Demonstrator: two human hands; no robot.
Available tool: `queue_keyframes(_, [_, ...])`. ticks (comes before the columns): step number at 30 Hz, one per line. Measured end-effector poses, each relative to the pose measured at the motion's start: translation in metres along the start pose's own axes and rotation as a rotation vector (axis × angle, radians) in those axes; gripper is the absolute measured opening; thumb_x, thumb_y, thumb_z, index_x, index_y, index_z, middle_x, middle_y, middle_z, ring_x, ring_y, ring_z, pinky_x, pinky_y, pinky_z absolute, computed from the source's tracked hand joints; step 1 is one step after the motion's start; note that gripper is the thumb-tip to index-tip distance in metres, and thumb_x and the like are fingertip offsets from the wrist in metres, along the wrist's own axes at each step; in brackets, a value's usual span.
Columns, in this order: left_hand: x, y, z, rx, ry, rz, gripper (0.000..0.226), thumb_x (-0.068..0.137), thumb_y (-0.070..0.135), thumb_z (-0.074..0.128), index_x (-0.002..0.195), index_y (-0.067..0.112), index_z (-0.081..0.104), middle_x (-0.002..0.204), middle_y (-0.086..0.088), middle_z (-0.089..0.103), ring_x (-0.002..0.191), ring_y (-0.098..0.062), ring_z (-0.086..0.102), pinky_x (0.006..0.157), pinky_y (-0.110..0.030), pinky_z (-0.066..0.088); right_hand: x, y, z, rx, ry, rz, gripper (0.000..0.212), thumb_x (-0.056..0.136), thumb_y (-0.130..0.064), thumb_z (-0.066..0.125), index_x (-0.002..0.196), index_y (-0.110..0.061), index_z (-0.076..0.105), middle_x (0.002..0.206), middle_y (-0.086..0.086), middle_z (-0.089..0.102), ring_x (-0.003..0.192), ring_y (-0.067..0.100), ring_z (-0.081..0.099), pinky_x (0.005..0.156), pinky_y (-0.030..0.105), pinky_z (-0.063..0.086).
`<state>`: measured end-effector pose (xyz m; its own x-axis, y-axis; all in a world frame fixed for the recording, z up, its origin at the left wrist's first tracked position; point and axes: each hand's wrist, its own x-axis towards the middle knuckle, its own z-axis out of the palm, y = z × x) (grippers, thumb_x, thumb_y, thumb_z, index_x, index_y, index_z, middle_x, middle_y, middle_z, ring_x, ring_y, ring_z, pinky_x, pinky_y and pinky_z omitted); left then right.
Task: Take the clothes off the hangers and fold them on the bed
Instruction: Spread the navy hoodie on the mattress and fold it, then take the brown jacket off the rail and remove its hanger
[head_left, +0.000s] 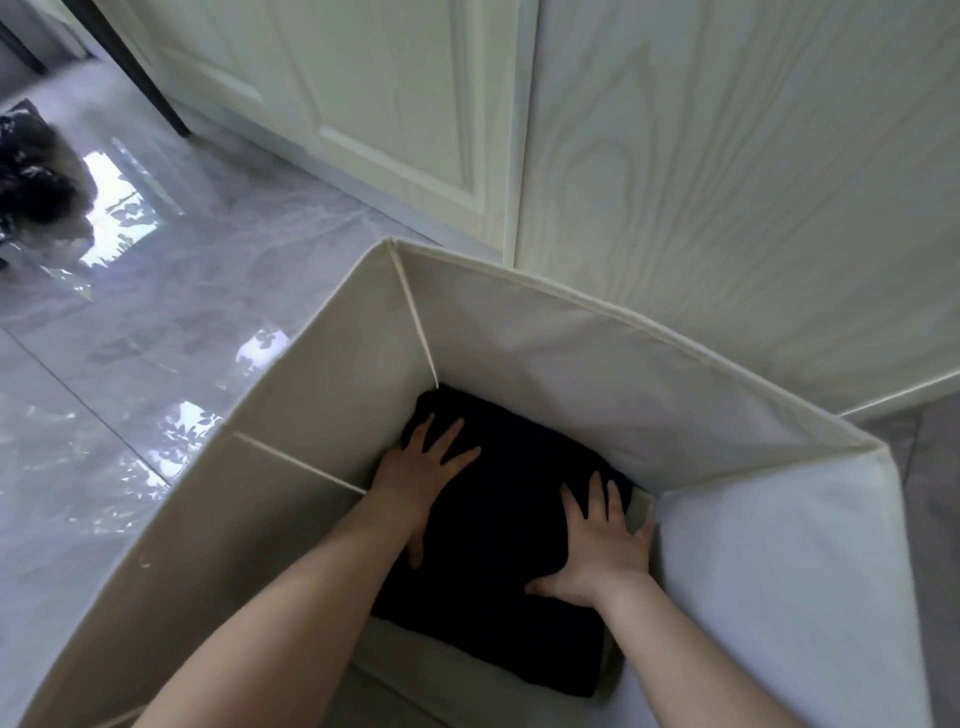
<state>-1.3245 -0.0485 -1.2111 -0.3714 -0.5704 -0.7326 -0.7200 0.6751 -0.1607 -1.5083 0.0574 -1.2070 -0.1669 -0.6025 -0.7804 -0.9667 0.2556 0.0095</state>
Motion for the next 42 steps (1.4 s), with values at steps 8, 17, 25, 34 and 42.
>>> queue_keyframes(8, [-0.022, 0.008, -0.026, -0.039, 0.06, -0.035, 0.12, 0.063, 0.041, 0.083, 0.151, 0.023, 0.004, 0.158, -0.007, -0.008, 0.145, -0.033, 0.0, 0.116, -0.045, 0.015, -0.021, -0.016, -0.028, 0.02, 0.168, -0.07, 0.099, 0.074, -0.066, 0.058, 0.149, -0.022, 0.012, 0.155, 0.009, 0.015, 0.142, 0.031, 0.016, 0.112, 0.053, 0.016])
queue_keyframes(17, [-0.131, -0.032, -0.141, -0.944, 0.934, -0.144, 0.015, 0.088, 0.02, 0.049, 0.08, 0.011, 0.059, 0.079, -0.005, 0.064, 0.072, -0.024, 0.058, 0.066, -0.039, 0.049, -0.105, -0.06, -0.166, 0.381, 0.689, -0.428, 0.02, 0.087, -0.032, 0.05, 0.077, -0.015, 0.054, 0.088, 0.011, 0.067, 0.088, 0.035, 0.061, 0.064, 0.034, 0.043])
queue_keyframes(25, [-0.305, -0.136, -0.253, -1.493, 1.472, -0.372, 0.022, 0.089, 0.007, 0.044, 0.07, -0.001, 0.052, 0.059, -0.012, 0.052, 0.051, -0.009, 0.041, 0.051, -0.029, 0.036, -0.248, -0.128, -0.338, 0.587, 0.961, -0.78, 0.021, 0.088, -0.027, 0.055, 0.073, -0.015, 0.063, 0.065, -0.001, 0.064, 0.065, 0.023, 0.058, 0.059, 0.034, 0.046])
queue_keyframes(34, [-0.593, -0.237, -0.39, -1.727, 1.875, -0.523, 0.032, 0.087, 0.0, 0.041, 0.06, 0.013, 0.051, 0.05, 0.001, 0.044, 0.046, -0.009, 0.037, 0.045, -0.02, 0.032, -0.527, -0.211, -0.522, 0.817, 0.876, -1.217, 0.024, 0.083, -0.021, 0.039, 0.067, -0.017, 0.056, 0.051, -0.004, 0.052, 0.05, 0.018, 0.05, 0.051, 0.036, 0.041])
queue_keyframes(42, [-0.878, -0.268, -0.501, -1.668, 2.073, -0.543, 0.029, 0.083, -0.008, 0.033, 0.067, 0.009, 0.051, 0.054, -0.006, 0.047, 0.039, -0.008, 0.037, 0.039, -0.018, 0.028, -0.809, -0.268, -0.649, 0.876, 0.726, -1.52, 0.025, 0.084, -0.024, 0.038, 0.063, -0.024, 0.053, 0.056, 0.0, 0.051, 0.049, 0.017, 0.046, 0.051, 0.031, 0.039])
